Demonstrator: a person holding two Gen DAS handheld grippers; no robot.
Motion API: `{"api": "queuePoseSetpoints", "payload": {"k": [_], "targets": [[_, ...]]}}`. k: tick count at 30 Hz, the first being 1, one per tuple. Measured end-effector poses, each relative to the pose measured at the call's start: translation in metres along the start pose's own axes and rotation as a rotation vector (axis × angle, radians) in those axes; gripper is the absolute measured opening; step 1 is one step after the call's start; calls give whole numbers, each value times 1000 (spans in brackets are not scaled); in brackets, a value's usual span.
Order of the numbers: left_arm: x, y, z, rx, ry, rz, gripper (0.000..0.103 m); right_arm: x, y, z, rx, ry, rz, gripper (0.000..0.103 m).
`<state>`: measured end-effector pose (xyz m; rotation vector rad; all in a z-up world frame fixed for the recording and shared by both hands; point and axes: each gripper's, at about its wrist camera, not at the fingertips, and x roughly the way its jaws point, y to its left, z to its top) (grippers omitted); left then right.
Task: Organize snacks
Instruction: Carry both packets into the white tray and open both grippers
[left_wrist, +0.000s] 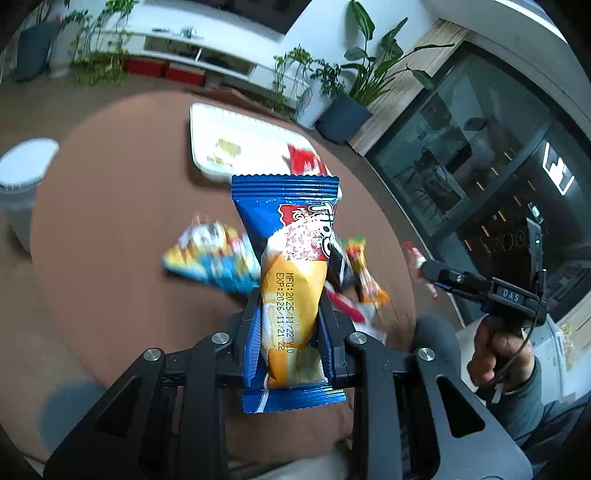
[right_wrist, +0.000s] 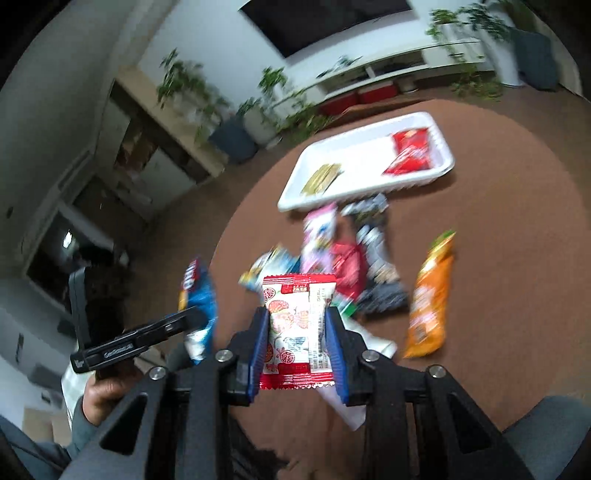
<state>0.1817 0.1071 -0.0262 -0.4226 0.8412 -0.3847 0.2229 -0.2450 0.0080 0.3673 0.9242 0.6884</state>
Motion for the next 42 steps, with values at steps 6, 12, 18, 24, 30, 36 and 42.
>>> {"api": "queuePoseSetpoints", "payload": {"k": [6, 12, 18, 24, 30, 36, 42], "targets": [[4, 15, 67, 33, -27, 34, 24, -25, -47, 56, 56, -129, -65, 33], [30, 14, 153, 121, -15, 92, 24, -29, -79, 131, 94, -244, -114, 33], [87, 2, 219, 203, 64, 132, 24, 20, -63, 195, -6, -223, -102, 33], [162, 12, 245, 193, 166, 156, 24, 100, -44, 222, -118, -89, -116, 33], [212, 21, 237, 163, 222, 171, 25, 169, -53, 219, -130, 37, -159, 33], [248, 26, 223, 182, 259, 208, 25, 201, -60, 207, -178, 97, -224, 33], [272, 20, 216, 196, 281, 217, 25, 220, -65, 193, -217, 142, -279, 34]]}}
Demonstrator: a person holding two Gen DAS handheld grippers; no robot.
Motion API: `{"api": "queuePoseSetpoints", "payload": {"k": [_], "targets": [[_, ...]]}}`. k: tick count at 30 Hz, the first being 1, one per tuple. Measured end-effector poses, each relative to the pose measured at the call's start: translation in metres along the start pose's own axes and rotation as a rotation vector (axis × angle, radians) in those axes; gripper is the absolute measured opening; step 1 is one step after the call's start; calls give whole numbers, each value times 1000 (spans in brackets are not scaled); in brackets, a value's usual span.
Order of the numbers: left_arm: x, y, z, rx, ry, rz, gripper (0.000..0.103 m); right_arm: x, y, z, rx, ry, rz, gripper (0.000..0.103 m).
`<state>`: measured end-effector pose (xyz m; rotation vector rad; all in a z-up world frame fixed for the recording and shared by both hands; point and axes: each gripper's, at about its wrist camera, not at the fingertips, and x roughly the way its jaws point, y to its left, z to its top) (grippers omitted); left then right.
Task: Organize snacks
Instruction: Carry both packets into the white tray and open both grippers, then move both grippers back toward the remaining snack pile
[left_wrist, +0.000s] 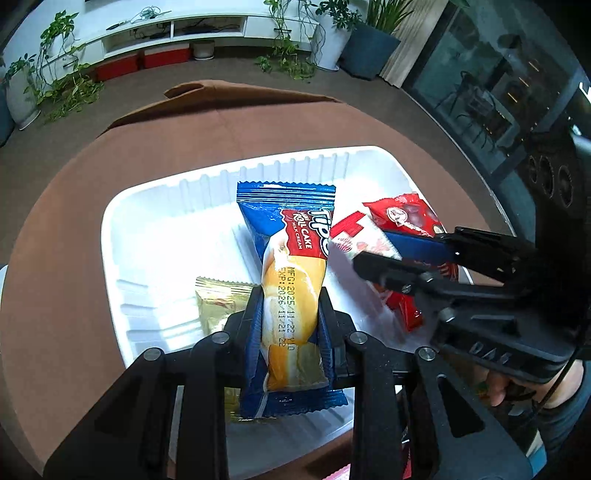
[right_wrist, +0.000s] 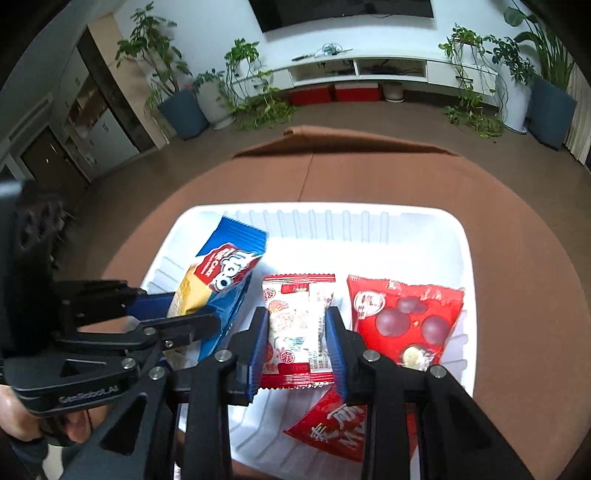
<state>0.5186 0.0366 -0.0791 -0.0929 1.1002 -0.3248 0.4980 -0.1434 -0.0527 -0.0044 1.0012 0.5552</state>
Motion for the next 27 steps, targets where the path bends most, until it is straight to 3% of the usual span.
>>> {"api": "queuePoseSetpoints", "payload": {"k": [5, 11, 17, 20, 22, 24, 27], "targets": [[9, 1, -3, -2, 14, 8, 28, 0, 3, -2, -28, 2, -26, 35], [3, 1, -6, -7, -8, 17, 51, -4, 5, -2, -26, -5, -27, 40], [-16, -3, -6, -10, -52, 10, 63, -29, 9, 0, -37, -63, -40, 46], [-35, -6, -9, -12, -95, 2, 77, -56, 14, 1, -54, -119, -46, 56], [-53, -5, -13, -22, -138, -6, 82, -78, 13, 0, -38, -166, -19, 75], [-75, -2, -21, -40, -182, -23, 94, -105, 10, -3, -5, -224, 28, 88], [-110, 3, -37, -66, -256, -59, 103, -142, 7, -13, 11, -284, 97, 95]]}}
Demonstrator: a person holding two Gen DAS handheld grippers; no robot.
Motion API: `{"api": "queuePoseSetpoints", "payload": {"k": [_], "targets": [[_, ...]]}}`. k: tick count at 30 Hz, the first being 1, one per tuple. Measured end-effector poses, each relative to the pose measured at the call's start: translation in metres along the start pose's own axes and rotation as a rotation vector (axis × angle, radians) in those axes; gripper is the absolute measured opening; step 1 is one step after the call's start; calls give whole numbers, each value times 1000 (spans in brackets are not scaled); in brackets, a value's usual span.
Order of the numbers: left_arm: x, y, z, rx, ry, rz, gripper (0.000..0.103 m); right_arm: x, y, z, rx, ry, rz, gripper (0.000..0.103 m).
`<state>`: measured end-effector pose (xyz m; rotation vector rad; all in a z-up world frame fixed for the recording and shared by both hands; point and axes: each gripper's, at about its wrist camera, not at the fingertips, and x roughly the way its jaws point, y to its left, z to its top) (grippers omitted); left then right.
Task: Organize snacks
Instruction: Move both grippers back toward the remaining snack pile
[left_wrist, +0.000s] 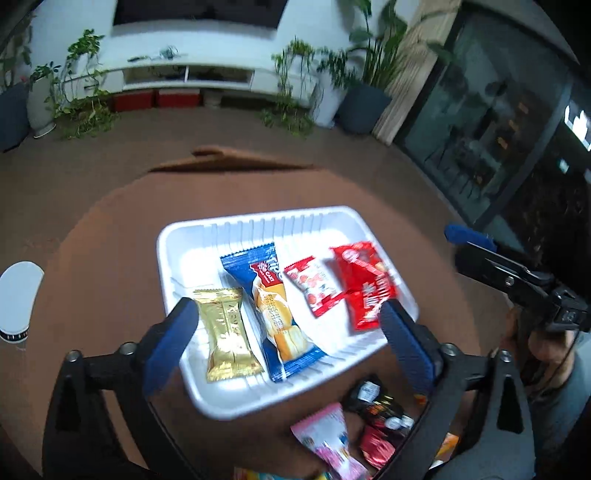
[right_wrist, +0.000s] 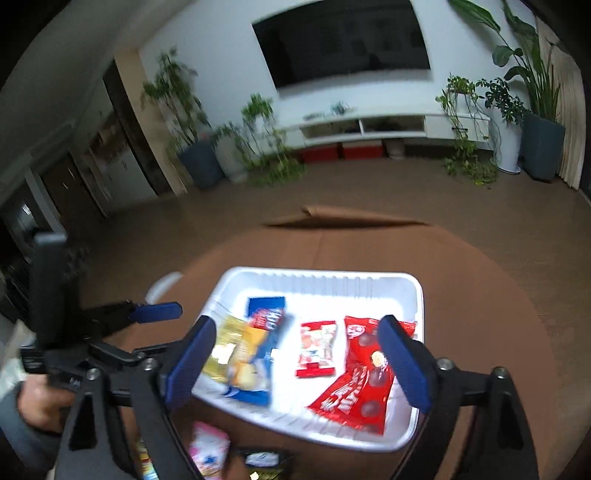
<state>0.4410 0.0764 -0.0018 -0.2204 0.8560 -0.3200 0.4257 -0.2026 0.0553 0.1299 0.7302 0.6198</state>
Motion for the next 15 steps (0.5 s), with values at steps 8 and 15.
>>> {"api": "queuePoseSetpoints", "payload": {"k": [8, 15], "targets": [[-92, -15, -69, 91, -177, 12, 103, -85, 25, -58, -26, -73, 86, 100], [-115, -42, -163, 132, -154, -55, 103, -118, 68, -151, -135, 15, 123, 100]]}}
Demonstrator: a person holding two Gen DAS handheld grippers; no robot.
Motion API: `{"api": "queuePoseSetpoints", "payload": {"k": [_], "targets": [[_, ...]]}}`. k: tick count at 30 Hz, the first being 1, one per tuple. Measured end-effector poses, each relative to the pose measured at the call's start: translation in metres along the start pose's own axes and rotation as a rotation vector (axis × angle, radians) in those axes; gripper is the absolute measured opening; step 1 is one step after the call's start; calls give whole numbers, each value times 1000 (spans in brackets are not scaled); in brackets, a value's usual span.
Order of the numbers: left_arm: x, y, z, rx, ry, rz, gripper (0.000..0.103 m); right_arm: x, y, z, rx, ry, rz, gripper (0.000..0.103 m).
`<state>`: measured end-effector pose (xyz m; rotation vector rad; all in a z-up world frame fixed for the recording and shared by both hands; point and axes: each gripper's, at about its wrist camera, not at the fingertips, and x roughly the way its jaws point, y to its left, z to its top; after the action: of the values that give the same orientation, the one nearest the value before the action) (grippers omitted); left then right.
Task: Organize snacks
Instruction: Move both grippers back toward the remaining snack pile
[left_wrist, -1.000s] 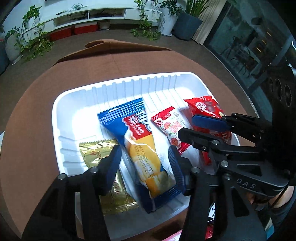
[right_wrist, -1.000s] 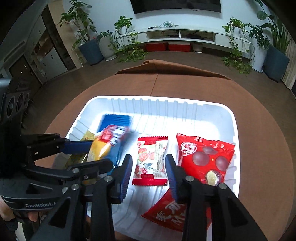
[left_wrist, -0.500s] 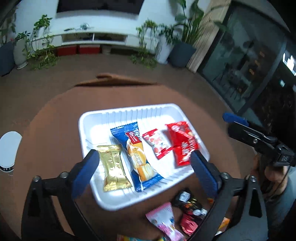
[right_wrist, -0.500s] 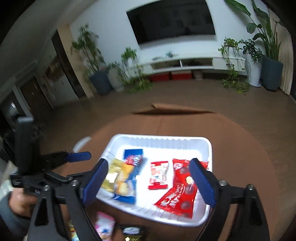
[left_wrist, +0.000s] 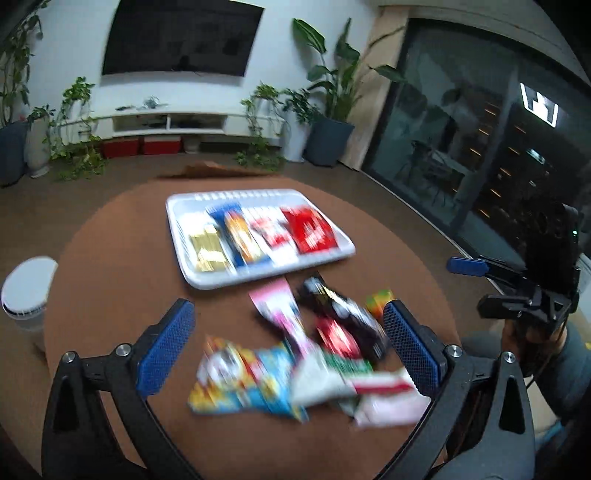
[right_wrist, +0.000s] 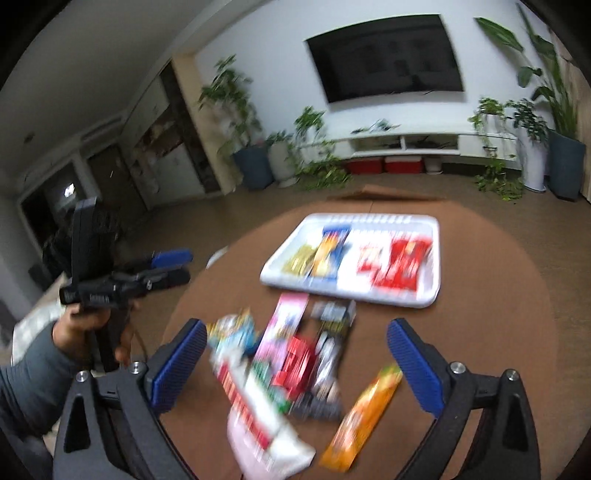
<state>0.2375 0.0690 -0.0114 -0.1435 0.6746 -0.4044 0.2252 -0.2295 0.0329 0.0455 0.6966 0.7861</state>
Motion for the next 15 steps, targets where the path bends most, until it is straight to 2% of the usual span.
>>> {"api": "queuePoseSetpoints", "payload": {"k": [4, 6, 9, 13, 15], "targets": [[-3, -16, -43, -63, 58, -59, 103, 6, 25, -35, -41, 67, -19, 100], [-2, -23, -65, -121, 102, -74, 103, 10, 35, -46, -71, 90, -31, 100], [-1, -29, -94, -186, 127, -101, 103, 17, 44, -57, -87, 124, -30, 97], [3, -34, -122, -208, 179, -91, 103, 24, 57, -64, -153, 163, -69, 92], [2, -39, -125, -180, 191, -94, 103, 29, 63, -70, -182, 199, -75, 89]]}}
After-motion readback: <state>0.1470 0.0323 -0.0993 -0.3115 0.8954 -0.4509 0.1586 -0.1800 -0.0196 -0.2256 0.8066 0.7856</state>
